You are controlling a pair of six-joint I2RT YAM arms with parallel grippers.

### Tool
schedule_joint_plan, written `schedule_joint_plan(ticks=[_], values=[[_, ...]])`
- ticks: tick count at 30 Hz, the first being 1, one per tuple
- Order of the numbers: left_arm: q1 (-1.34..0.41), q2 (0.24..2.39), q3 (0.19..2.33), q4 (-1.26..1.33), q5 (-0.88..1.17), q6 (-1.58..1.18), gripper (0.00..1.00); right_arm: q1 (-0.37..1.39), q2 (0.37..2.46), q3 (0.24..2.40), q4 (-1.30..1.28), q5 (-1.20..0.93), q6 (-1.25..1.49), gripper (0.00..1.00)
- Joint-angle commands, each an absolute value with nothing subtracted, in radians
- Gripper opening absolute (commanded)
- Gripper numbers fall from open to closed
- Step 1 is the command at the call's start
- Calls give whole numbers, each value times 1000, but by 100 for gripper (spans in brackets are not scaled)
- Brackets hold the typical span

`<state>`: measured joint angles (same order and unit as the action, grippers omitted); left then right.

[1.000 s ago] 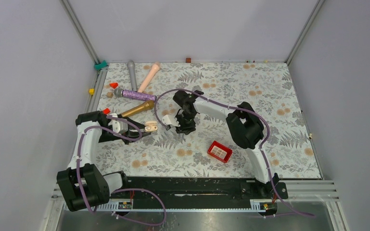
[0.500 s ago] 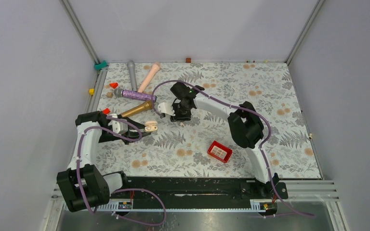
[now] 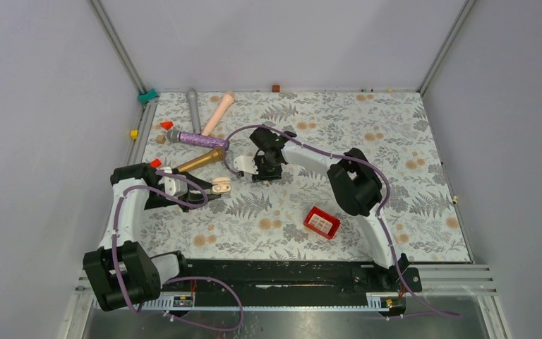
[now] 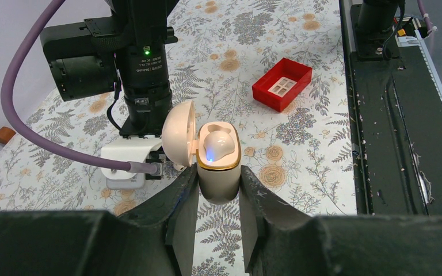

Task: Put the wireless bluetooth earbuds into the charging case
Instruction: Pick up the earbud from the center of the board.

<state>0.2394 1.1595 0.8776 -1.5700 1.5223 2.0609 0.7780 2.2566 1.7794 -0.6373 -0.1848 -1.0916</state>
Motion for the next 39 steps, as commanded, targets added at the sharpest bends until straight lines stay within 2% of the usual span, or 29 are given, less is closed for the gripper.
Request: schedule_joint_plan(ticks=[1,27,33,39], values=[[245,1143,905,-1609,1652,2189,0,789,2240,1744,-640,-171,-1127,46],[248,1135,905,-1610,1652,2183,0,825,2168,1747,-770,-302,-1018,49],[248,1140,907,-1611,1652,2183,0,794,2104,1726,-798,-366,-1002,55],[248,1137,906,-1609,1654,2182,0,710,2108,1796,-811,-479,-876,56]])
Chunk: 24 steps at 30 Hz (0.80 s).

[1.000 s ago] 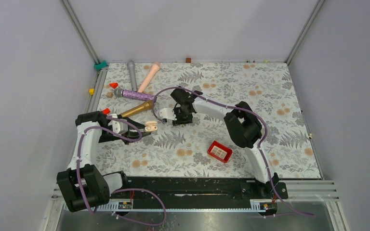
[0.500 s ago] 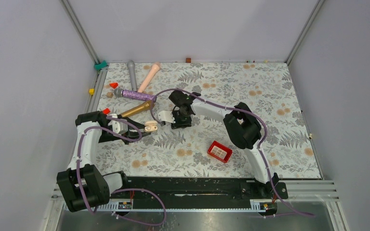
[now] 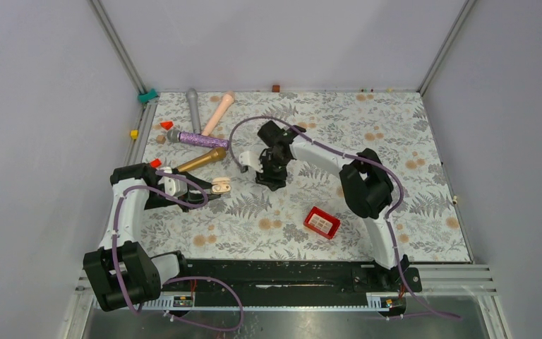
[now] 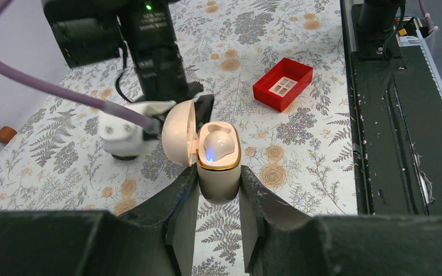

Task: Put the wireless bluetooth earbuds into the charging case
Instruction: Pick up the earbud from the center of the board.

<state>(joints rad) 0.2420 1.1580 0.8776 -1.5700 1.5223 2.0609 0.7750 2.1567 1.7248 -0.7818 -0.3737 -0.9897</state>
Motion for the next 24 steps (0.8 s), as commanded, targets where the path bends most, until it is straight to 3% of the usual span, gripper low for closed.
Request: schedule_joint_plan(ticks=[1,13,24], values=[[248,1139,907,-1610,1653,2182,0,698,2119,1821,-811,-498,-823,55],[249,1138,908,-1610,1653,2181,0,669,2327,2071,-918,-554,-275,54],[251,1136,908,-1610,1653,2178,0,670,2385,2050,-933,-496,-194,49]])
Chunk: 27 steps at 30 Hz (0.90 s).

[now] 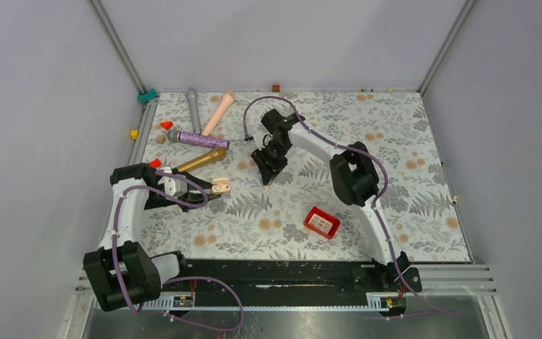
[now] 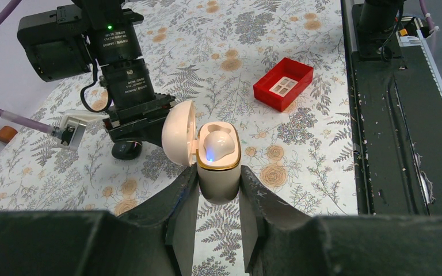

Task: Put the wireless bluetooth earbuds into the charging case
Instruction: Pick up the earbud from the center of the board.

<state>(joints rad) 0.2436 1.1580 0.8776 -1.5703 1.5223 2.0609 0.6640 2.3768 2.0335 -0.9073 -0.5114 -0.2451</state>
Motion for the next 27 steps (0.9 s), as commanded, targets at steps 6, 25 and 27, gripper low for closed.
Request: schedule_joint_plan(ticks=[6,25,27], values=[[250,1135,907,-1610,1654,2178,0,671,2423,2080,-950,-483,-159,47],[250,1137,905,-1609,1653,2182,0,699,2444,2105,-961,-466,-87,42],[249,1137,905,-1610,1653,2182,0,701,2443,2100,-960,-474,-87,42]])
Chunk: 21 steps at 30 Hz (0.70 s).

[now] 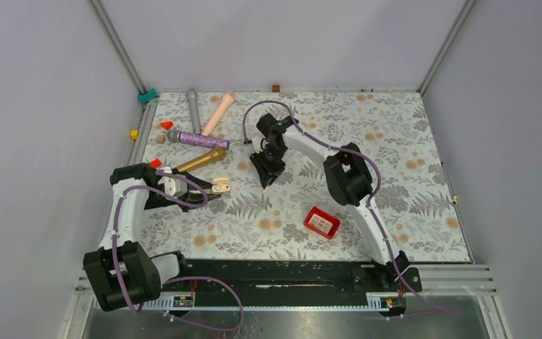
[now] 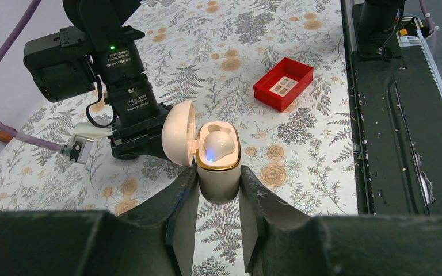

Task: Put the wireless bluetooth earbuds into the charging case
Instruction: Pick up the earbud from the center of the board.

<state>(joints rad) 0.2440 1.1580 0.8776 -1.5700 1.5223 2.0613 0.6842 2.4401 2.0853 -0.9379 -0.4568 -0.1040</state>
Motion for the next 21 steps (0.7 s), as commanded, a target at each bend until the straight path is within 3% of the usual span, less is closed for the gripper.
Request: schedule_joint_plan(ticks=[1,9,21], values=[[250,1137,905,-1609,1653,2183,0,701,2441,2099,-960,-474,-87,41],[250,1135,905,-1610,1654,2181,0,701,2442,2098,-961,-476,-87,30],[249,1139,906,-1610,1654,2183,0,704,2454,2102,-983,-483,-79,33]])
